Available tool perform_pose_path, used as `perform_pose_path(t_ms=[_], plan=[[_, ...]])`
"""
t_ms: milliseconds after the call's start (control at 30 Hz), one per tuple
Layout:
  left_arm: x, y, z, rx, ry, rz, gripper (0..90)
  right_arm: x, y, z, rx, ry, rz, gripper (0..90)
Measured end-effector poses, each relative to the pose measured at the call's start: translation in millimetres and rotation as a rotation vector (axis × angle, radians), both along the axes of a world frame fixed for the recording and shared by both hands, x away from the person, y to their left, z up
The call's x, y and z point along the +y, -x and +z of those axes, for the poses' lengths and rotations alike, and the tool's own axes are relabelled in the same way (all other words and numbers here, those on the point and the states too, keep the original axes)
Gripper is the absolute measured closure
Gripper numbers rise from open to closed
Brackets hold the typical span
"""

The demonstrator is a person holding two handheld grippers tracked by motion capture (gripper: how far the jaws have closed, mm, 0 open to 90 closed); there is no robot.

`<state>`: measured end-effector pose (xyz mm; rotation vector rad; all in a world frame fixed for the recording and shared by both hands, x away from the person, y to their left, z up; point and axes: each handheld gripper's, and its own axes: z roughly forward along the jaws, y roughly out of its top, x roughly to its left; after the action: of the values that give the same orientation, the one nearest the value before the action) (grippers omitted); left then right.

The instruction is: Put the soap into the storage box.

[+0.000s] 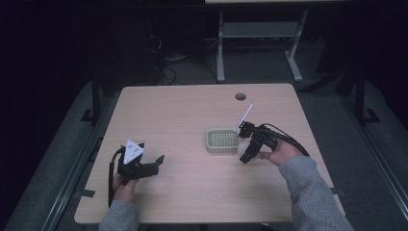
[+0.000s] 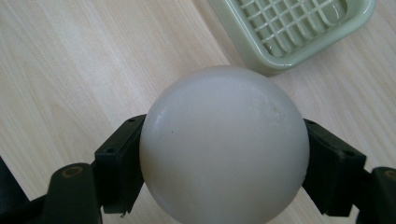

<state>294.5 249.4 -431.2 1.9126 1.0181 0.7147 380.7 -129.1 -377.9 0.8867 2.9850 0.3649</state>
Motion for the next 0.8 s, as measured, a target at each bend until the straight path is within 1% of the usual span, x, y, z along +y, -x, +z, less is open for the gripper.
perform_pose_path(t_ms=[400,500,633,667,733,800], plan=[[0.2,0.2,0.2,-0.004,0.006,0.001,14.8,9.1,-10.0,2.9,0.003,0.01,0.012,23.4],[0.4,0.2,0.3,-0.004,0.008,0.001,14.8,10.0,-12.2,3.3,0.005,-0.005,0.012,23.4],[0.5,0.1,0.4,-0.003,0.007,0.0,14.8,10.8,-15.2,2.0,0.01,0.009,0.01,23.4],[0.6,0.0,0.4,-0.002,0.006,0.0,14.8,11.0,-15.6,2.2,0.013,0.009,0.009,23.4],[0.4,0.0,0.4,-0.002,0.008,0.0,14.8,10.9,-17.2,2.8,0.023,-0.007,0.008,23.4],[0.0,0.2,0.4,-0.002,0.007,0.0,14.8,11.8,-18.6,3.7,0.018,-0.003,0.009,23.4]])
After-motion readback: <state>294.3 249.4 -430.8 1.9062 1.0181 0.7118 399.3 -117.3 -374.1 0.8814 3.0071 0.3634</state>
